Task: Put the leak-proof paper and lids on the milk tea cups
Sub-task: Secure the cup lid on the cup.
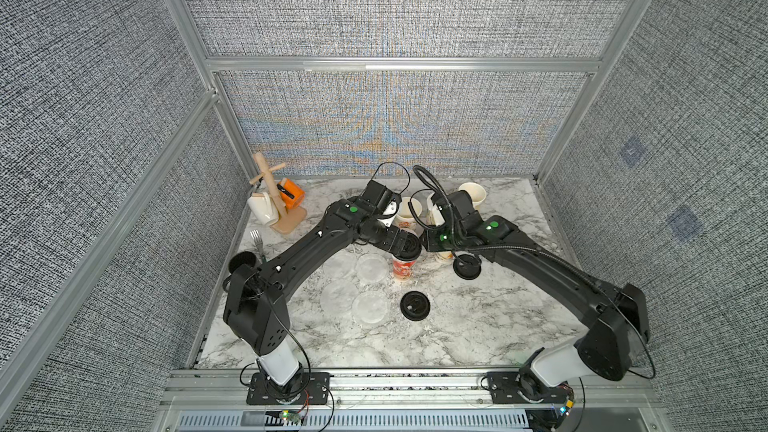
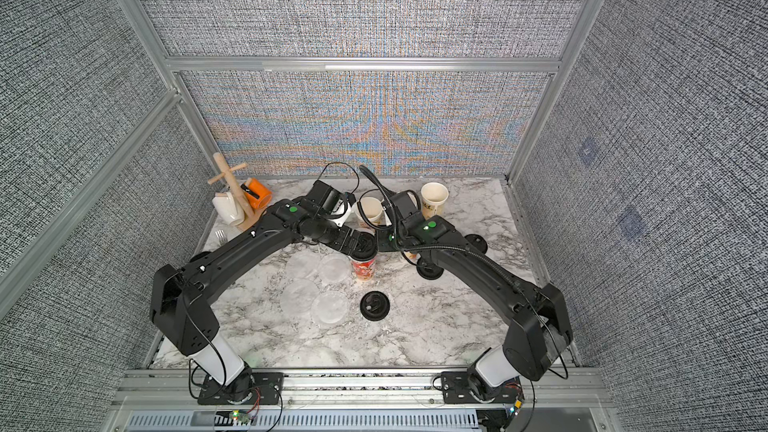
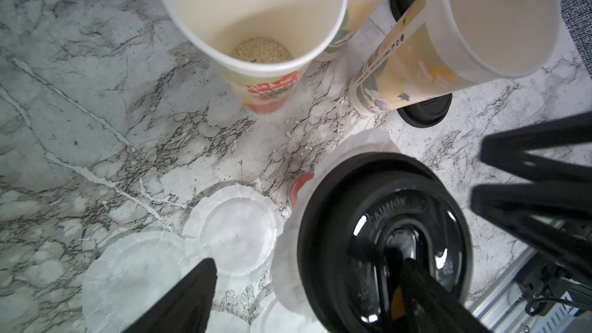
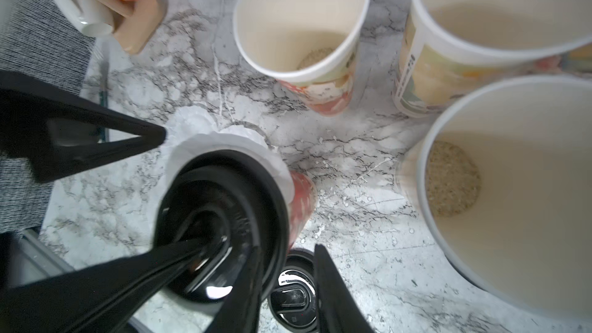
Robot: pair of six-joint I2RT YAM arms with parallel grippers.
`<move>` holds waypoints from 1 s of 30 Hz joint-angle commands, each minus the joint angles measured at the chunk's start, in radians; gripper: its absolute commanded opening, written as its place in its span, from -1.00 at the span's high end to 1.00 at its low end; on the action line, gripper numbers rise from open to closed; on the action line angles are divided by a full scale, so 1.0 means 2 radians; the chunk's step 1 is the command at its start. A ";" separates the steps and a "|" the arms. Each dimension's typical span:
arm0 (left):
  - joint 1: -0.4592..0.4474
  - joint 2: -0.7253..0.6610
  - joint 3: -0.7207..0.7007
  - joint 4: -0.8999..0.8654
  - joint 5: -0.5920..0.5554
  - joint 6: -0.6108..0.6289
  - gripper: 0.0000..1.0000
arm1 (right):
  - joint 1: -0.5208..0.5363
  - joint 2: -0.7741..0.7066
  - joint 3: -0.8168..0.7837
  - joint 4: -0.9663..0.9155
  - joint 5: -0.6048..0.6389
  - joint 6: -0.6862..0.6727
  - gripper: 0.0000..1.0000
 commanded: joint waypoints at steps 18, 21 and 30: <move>-0.001 0.011 -0.007 -0.089 -0.032 0.015 -0.80 | 0.020 0.046 0.028 -0.002 -0.030 -0.003 0.23; 0.000 0.011 -0.006 -0.087 -0.031 0.016 -0.80 | 0.019 0.048 0.015 0.003 -0.026 0.000 0.22; 0.000 0.005 0.005 -0.074 -0.009 0.015 -0.80 | 0.019 0.068 -0.012 0.005 -0.012 0.001 0.22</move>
